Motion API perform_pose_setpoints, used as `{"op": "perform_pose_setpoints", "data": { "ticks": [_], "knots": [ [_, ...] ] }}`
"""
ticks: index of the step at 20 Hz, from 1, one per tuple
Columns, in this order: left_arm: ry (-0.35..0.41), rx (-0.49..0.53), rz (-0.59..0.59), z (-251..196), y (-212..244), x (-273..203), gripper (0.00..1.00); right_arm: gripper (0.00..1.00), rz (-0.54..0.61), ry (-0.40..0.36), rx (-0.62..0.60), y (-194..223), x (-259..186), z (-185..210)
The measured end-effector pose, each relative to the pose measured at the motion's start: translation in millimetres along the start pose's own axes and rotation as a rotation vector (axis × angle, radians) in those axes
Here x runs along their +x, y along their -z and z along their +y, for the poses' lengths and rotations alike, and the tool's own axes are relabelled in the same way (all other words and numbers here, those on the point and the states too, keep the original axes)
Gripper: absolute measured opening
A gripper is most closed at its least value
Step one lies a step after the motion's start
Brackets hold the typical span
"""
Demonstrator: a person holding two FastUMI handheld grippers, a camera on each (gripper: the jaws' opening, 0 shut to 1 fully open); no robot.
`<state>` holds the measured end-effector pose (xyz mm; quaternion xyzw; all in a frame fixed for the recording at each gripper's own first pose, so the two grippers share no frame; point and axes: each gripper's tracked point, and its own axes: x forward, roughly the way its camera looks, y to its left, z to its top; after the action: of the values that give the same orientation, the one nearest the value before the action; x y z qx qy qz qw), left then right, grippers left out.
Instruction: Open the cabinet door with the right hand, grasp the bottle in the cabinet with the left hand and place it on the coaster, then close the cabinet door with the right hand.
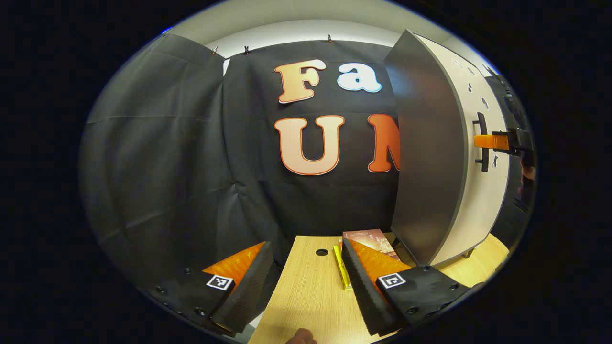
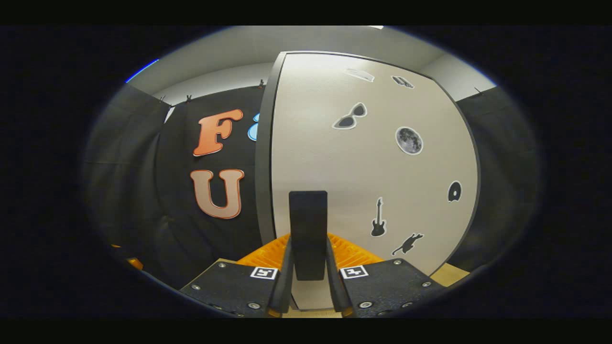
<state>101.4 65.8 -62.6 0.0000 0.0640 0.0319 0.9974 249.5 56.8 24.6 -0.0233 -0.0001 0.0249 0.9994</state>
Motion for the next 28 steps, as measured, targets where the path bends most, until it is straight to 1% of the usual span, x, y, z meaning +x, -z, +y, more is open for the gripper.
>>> {"op": "perform_pose_setpoints", "data": {
  "ticks": [1, 2, 3, 4, 5, 6, 7, 8, 10, 11, 14, 15, 16, 17, 18, 19, 20, 23, 24, 26, 27, 28],
  "knots": [
    [0.001, 0.001, -0.002, -1.8, -2.0, -2.0, 0.94, 0.28, 0.002, -0.005, 0.003, 0.2, -1.7, 0.1],
    [0.005, 0.003, -0.005, -3.6, -2.6, -2.4, 0.94, 0.30, 0.009, -0.009, 0.009, 0.3, -2.2, -0.5],
    [0.010, 0.005, -0.005, -6.8, -3.6, -4.0, 0.94, 0.24, 0.016, -0.010, 0.018, 0.3, -3.3, -1.2],
    [0.015, 0.006, -0.007, -10.3, -3.0, -6.3, 0.94, 0.29, 0.021, -0.013, 0.021, 0.6, -5.9, -1.8],
    [0.023, 0.007, -0.010, -15.1, -4.8, -9.6, 0.94, 0.24, 0.024, -0.016, 0.023, 0.5, -9.0, -2.4],
    [0.028, 0.012, -0.013, -19.2, -5.5, -14.6, 0.94, 0.22, 0.025, -0.016, 0.033, 0.4, -11.4, -4.8],
    [0.033, 0.018, -0.015, -23.9, -6.8, -19.9, 0.94, 0.21, 0.023, -0.015, 0.046, 0.0, -14.9, -6.7],
    [0.039, 0.023, -0.015, -29.2, -6.9, -25.7, 0.94, 0.24, 0.022, -0.015, 0.052, 0.1, -16.5, -8.8],
    [0.056, 0.032, -0.019, -42.5, -9.6, -35.6, 0.94, 0.17, 0.024, -0.005, 0.058, 0.8, -22.8, -16.1],
    [0.062, 0.039, -0.022, -49.8, -11.5, -41.3, 0.94, 0.20, 0.028, -0.002, 0.063, 1.6, -24.6, -19.8],
    [0.089, 0.054, -0.034, -78.0, -16.0, -62.7, 0.94, 0.20, 0.022, 0.004, 0.083, 1.4, -34.5, -27.7],
    [0.098, 0.060, -0.036, -87.6, -17.9, -71.0, 0.94, 0.17, 0.020, 0.006, 0.089, 2.1, -37.9, -31.6],
    [0.109, 0.064, -0.038, -98.7, -18.9, -79.1, 0.95, 0.20, 0.019, 0.007, 0.093, 2.1, -41.0, -34.5],
    [0.117, 0.065, -0.042, -108.8, -20.3, -88.4, 0.94, 0.20, 0.018, 0.008, 0.093, 2.0, -44.5, -37.2],
    [0.126, 0.065, -0.045, -119.3, -21.7, -96.7, 0.94, 0.20, 0.016, 0.011, 0.092, 1.1, -47.8, -40.6],
    [0.135, 0.063, -0.049, -129.5, -23.4, -104.3, 0.94, 0.17, 0.016, 0.012, 0.090, 0.9, -49.0, -44.0],
    [0.141, 0.062, -0.052, -139.8, -24.9, -113.7, 0.94, 0.20, 0.015, 0.013, 0.091, 1.1, -51.7, -47.1],
    [0.154, 0.067, -0.048, -167.3, -22.6, -134.7, 0.94, 0.20, 0.004, 0.028, 0.090, 0.7, -57.6, -57.9],
    [0.155, 0.070, -0.046, -175.4, -21.9, -139.6, 0.95, 0.16, -0.001, 0.037, 0.087, -0.8, -60.0, -62.6],
    [0.162, 0.066, -0.035, -192.5, -17.7, -148.8, 0.95, 0.13, -0.005, 0.051, 0.077, -0.9, -62.2, -71.2],
    [0.167, 0.060, -0.027, -202.3, -15.3, -152.9, 0.94, 0.16, -0.009, 0.059, 0.087, -2.0, -63.5, -74.9],
    [0.174, 0.056, -0.022, -211.5, -13.9, -157.6, 0.94, 0.13, -0.006, 0.064, 0.089, -1.1, -65.0, -76.5]
  ]
}}
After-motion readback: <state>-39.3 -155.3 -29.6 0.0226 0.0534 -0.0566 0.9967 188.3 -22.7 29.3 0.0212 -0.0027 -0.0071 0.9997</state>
